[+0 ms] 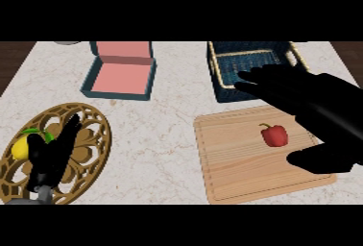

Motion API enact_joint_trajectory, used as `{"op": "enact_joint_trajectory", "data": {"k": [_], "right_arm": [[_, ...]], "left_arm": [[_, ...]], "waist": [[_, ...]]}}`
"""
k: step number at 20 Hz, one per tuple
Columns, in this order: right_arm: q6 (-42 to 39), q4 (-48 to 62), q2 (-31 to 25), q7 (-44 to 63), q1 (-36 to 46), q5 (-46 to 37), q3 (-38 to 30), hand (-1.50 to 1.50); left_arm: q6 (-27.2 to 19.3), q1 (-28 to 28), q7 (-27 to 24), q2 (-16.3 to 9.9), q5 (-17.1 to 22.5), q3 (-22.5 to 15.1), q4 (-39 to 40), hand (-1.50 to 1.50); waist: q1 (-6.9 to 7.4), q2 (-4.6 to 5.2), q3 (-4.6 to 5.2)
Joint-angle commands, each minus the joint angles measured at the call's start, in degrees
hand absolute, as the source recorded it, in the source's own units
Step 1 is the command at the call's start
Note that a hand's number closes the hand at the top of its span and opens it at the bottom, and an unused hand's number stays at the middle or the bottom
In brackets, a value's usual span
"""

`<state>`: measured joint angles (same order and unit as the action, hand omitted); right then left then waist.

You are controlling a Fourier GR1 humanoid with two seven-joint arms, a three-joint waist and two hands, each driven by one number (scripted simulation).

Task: Pick the bell pepper from the cutting board and place it in the basket

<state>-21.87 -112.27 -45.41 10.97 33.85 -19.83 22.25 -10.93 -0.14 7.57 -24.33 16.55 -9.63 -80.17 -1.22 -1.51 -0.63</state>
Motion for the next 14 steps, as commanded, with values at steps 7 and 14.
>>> {"op": "enact_joint_trajectory", "data": {"k": [7, 14], "right_arm": [[-25.6, -2.8, -16.0, 8.1, 7.1, 12.0, -4.7, -1.50], [-32.1, -0.8, -18.0, 8.6, 9.9, 16.9, -7.6, -1.50]], "left_arm": [[1.5, 5.4, 4.0, 0.9, 1.1, -1.3, 2.1, 0.00], [2.4, 6.4, 4.0, 1.6, 0.2, -2.0, 2.2, 0.00]], "waist": [[0.04, 0.93, 0.89], [1.16, 1.45, 0.77]]}}
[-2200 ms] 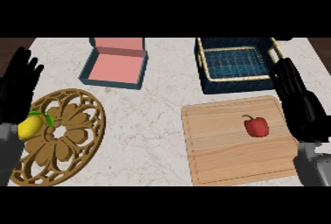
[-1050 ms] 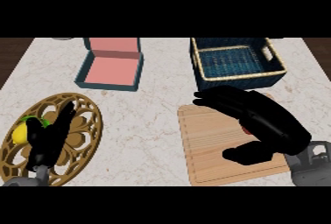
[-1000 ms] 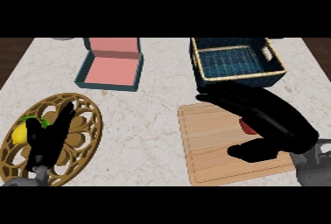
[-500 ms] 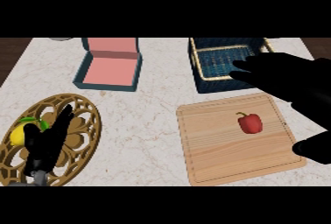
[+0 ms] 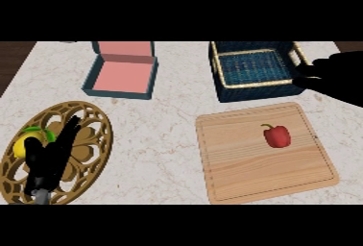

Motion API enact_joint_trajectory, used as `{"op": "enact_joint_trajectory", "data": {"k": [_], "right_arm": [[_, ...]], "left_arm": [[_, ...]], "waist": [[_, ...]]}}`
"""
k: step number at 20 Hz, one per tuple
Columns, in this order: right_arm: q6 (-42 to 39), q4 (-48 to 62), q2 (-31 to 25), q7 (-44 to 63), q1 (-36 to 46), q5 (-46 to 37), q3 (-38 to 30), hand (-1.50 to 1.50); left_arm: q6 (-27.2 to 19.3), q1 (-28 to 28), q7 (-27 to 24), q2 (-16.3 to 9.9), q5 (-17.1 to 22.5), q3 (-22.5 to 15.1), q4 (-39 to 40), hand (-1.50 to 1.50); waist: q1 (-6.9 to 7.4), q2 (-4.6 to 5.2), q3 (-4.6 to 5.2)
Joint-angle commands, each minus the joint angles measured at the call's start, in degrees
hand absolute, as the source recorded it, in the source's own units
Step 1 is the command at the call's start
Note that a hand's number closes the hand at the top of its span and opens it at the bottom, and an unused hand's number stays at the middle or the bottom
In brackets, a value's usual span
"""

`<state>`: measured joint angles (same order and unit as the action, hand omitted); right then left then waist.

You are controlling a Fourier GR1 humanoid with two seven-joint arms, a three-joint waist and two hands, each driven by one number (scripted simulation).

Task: Pick the bell pepper from the cutting board and place it in the basket

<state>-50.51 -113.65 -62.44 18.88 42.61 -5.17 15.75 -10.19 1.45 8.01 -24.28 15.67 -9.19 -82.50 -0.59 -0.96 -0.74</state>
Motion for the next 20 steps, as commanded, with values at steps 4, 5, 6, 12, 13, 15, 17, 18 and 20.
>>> {"op": "enact_joint_trajectory", "data": {"k": [4, 5, 6, 12, 13, 15, 17, 18, 20], "right_arm": [[-2.2, -1.8, -0.6, 1.6, -2.1, 2.8, -1.9, -1.50], [-2.1, 0.7, 1.1, 2.0, -1.1, 2.3, -0.8, -1.50], [-0.9, -2.3, 2.0, 3.5, -3.5, 1.8, 0.0, -1.50], [2.2, -1.6, 5.5, 1.3, -7.5, -1.3, -0.1, -1.50], [2.1, -2.7, 5.8, 2.4, -8.3, -2.3, 1.1, -1.50], [4.0, -1.1, 7.4, 0.1, -9.3, -6.4, 2.3, -1.50], [5.7, -3.5, 9.8, 1.9, -11.0, -7.8, 4.2, -1.50], [5.4, -2.4, 10.0, 1.5, -10.3, -8.9, 4.7, -1.50], [7.4, -1.8, 9.2, -1.0, -13.4, -13.6, 5.4, -1.50]], "left_arm": [[1.2, 7.2, 2.0, 2.5, 0.7, -2.2, 4.2, 0.00], [1.7, 4.6, 3.3, 2.2, 1.0, -1.8, 4.7, 0.00], [-0.6, 3.6, 6.1, 2.6, 0.3, -1.9, 2.0, 0.00], [2.4, 6.0, 3.2, 2.5, 0.2, -2.0, 3.4, 0.00], [1.2, 6.9, 2.7, 3.5, -0.6, -2.7, 2.6, 0.00], [1.5, 5.3, 4.2, 3.0, -0.3, -2.0, 2.6, 0.00], [2.6, 4.3, 2.5, 3.4, 0.4, -0.8, 5.2, 0.00], [0.8, 4.8, 4.9, 4.3, -0.6, -2.4, 2.0, 0.00], [4.6, 4.4, 4.0, 1.1, 1.6, 0.9, 4.2, 0.00]], "waist": [[0.14, 0.80, 0.78], [0.73, 1.14, 0.81], [0.24, 0.88, 0.72], [0.75, 1.15, 0.68], [0.81, 1.05, 0.69], [1.25, 1.33, 0.64], [0.62, 1.25, 0.73], [1.21, 1.20, 0.69], [0.95, 1.32, 0.65]]}}
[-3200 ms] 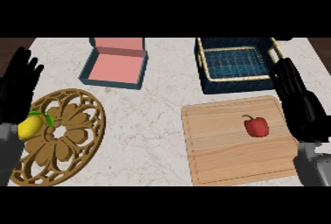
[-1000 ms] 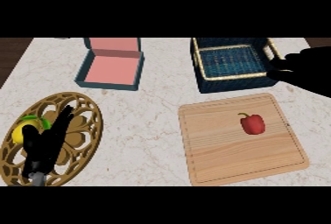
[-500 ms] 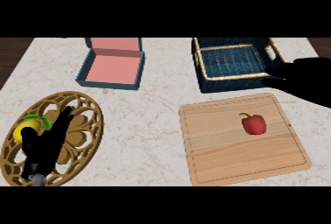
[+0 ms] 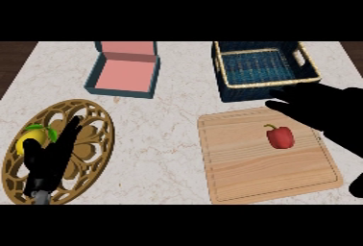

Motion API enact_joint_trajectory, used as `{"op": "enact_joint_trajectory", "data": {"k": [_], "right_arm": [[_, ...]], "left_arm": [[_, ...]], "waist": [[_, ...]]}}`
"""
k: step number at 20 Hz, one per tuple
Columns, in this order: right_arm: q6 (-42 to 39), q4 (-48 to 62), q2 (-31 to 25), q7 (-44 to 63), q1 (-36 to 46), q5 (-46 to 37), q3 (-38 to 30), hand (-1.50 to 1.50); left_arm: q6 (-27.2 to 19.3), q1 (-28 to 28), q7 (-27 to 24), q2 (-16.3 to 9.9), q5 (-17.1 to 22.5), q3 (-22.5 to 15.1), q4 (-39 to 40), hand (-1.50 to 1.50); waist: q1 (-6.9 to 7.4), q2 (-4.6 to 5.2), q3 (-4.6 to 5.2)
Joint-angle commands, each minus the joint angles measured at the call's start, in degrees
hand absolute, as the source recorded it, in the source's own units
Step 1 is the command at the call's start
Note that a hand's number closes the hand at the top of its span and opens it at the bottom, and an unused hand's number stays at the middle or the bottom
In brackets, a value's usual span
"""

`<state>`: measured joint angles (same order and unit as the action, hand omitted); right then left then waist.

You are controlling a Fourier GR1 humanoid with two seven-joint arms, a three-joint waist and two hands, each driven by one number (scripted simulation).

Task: Pick the bell pepper from the cutting board and place it in the basket

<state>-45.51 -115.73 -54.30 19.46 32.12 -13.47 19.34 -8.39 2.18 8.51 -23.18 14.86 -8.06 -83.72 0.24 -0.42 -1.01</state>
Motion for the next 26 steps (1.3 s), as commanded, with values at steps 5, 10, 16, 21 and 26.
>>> {"op": "enact_joint_trajectory", "data": {"k": [5, 10, 16, 21, 26], "right_arm": [[4.9, 2.6, 2.9, -2.7, -4.7, -11.7, 5.9, -1.50], [8.3, 5.9, 3.4, -6.9, -7.5, -15.9, 6.8, -1.50], [11.9, 10.0, 2.7, -13.4, -8.5, -20.3, 7.2, -1.50], [17.9, 14.7, 6.5, -15.3, -10.3, -26.2, 10.3, -1.50], [19.7, 20.0, 8.9, -18.7, -9.0, -27.5, 9.9, -1.50]], "left_arm": [[-2.2, 2.7, 4.7, 4.8, -2.5, -4.9, 4.9, 0.00], [0.5, 3.5, 5.1, 2.3, -0.5, -1.7, 4.4, 0.00], [-0.4, 1.9, 5.9, 4.3, -1.7, -2.4, 5.7, 0.00], [1.1, 3.0, 3.9, 3.7, -1.7, -1.2, 6.0, 0.00], [1.9, 4.3, 4.7, 3.0, -1.6, -0.7, 3.4, 0.00]], "waist": [[0.17, 0.89, 0.91], [0.24, 0.71, 0.93], [-0.22, 0.80, 0.97], [0.14, 0.81, 1.00], [0.69, 0.71, 0.99]]}}
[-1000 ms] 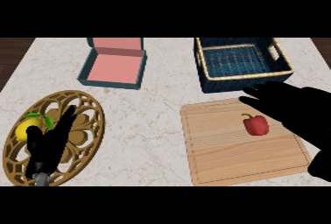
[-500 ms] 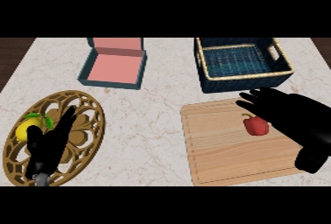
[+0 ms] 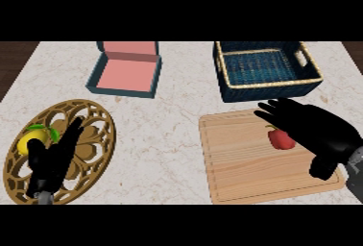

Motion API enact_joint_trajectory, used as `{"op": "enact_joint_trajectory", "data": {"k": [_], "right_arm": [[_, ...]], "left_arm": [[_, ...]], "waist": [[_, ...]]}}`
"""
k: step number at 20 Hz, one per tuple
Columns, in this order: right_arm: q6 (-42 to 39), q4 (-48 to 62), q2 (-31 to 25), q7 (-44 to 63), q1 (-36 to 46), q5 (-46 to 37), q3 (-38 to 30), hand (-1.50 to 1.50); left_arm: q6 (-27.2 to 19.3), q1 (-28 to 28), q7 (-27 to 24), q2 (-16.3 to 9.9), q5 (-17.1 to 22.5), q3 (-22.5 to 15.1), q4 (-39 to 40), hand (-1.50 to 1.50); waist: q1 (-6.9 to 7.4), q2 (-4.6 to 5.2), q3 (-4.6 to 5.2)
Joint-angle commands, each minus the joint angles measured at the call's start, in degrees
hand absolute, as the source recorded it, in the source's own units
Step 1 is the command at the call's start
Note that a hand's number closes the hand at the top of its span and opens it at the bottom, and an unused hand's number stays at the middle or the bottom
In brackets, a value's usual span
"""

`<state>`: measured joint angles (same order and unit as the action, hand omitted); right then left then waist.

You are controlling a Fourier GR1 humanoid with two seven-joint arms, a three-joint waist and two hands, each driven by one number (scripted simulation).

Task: Pick the bell pepper from the cutting board and place it in the basket

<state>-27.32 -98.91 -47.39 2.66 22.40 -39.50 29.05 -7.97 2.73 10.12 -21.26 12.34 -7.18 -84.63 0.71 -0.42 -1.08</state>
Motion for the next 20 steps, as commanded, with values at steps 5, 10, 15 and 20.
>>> {"op": "enact_joint_trajectory", "data": {"k": [5, 10, 15, 20], "right_arm": [[3.1, 5.4, 3.0, -3.3, 0.7, -4.7, 1.4, -1.50], [3.3, 9.2, 3.6, -2.6, 0.7, -8.7, 3.2, -1.50], [2.7, 13.4, 6.4, -1.6, 2.3, -11.0, 3.7, -1.50], [5.8, 14.9, 6.6, -4.7, 0.6, -12.5, 3.9, -1.50]], "left_arm": [[0.2, 2.6, 4.9, 2.4, 0.3, -1.6, 3.9, 0.00], [-0.2, 4.3, 3.9, 3.9, -1.1, -3.0, 3.8, 0.00], [1.6, 3.5, 3.9, 2.6, -0.9, -1.4, 4.7, 0.00], [0.8, 3.6, 3.7, 4.2, -1.7, -1.6, 5.2, 0.00]], "waist": [[-0.13, 0.64, 1.05], [0.12, 0.74, 1.06], [0.19, 0.75, 1.08], [-0.55, 0.59, 1.10]]}}
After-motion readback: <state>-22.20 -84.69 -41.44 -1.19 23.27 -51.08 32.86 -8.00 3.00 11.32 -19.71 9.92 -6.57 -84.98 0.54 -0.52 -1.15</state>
